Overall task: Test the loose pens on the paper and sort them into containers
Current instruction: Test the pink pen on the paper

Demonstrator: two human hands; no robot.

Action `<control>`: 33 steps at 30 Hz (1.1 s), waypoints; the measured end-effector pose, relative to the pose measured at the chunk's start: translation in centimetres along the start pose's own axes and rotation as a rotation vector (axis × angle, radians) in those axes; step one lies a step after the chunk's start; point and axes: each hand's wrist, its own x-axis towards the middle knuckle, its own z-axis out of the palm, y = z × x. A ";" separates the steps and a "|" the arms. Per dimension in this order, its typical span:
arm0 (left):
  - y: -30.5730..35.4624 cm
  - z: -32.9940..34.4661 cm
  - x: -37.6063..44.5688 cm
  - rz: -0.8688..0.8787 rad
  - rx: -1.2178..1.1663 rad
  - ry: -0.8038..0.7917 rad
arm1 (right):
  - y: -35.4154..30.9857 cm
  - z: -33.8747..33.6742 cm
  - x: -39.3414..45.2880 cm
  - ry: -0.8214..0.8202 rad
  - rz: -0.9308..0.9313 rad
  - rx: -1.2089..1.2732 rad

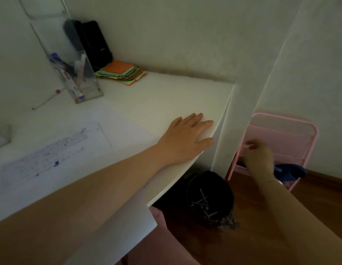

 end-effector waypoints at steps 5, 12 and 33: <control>-0.3 -4.9 0.4 -0.189 -0.851 0.105 | -14.1 -6.7 -0.5 0.439 -0.451 0.390; -10.3 -10.8 -6.7 -0.300 -0.351 0.393 | -34.0 0.1 -8.2 -0.125 -1.038 0.309; -25.9 -7.9 -18.7 -0.448 -0.068 0.624 | -47.5 30.5 -13.0 -0.389 -1.542 -1.064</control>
